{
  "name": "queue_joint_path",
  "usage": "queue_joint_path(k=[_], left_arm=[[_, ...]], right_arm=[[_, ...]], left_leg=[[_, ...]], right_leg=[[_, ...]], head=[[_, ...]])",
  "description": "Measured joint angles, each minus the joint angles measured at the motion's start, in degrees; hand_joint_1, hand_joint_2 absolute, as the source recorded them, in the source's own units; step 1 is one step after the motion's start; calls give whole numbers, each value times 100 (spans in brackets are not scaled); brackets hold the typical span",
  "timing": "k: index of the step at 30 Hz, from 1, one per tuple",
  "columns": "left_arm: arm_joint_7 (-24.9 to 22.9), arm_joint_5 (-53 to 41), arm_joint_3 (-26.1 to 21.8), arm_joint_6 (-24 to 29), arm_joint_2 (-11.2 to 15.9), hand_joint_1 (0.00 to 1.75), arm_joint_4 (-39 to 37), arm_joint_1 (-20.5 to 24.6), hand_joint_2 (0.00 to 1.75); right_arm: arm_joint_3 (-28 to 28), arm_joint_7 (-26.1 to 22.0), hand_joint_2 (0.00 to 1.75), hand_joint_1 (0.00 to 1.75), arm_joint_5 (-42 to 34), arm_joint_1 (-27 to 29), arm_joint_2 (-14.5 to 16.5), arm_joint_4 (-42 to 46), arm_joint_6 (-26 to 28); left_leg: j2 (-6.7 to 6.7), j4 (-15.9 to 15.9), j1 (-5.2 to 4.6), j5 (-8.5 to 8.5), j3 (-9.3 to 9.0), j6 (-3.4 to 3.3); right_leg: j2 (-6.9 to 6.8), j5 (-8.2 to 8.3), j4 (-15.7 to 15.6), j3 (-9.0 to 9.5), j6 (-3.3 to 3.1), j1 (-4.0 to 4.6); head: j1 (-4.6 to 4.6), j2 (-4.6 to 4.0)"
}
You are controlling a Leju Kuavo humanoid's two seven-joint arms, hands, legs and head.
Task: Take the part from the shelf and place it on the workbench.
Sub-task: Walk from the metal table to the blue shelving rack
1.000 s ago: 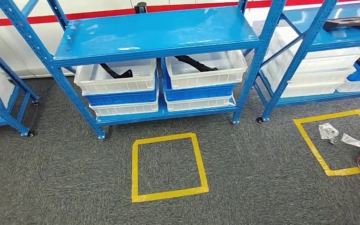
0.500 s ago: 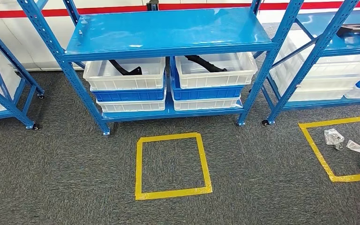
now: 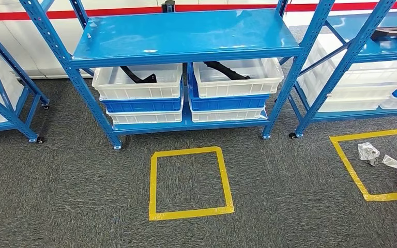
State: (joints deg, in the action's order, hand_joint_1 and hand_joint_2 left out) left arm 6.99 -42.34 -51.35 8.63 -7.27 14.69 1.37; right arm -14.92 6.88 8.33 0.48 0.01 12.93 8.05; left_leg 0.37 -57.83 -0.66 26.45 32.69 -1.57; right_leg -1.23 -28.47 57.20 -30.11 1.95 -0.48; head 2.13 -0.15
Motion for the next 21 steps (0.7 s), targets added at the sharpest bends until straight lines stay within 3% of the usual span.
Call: queue_joint_path(k=[21], left_arm=[[-455,2864,3315,-570,447,0,478,-637,0]], right_arm=[[905,-448,0,0,-560,507,-7,543,-535]], left_leg=[[-2,0,10,0,1,0]], right_leg=[[0,-1,0,-1,0,8]], head=[[-1,0]])
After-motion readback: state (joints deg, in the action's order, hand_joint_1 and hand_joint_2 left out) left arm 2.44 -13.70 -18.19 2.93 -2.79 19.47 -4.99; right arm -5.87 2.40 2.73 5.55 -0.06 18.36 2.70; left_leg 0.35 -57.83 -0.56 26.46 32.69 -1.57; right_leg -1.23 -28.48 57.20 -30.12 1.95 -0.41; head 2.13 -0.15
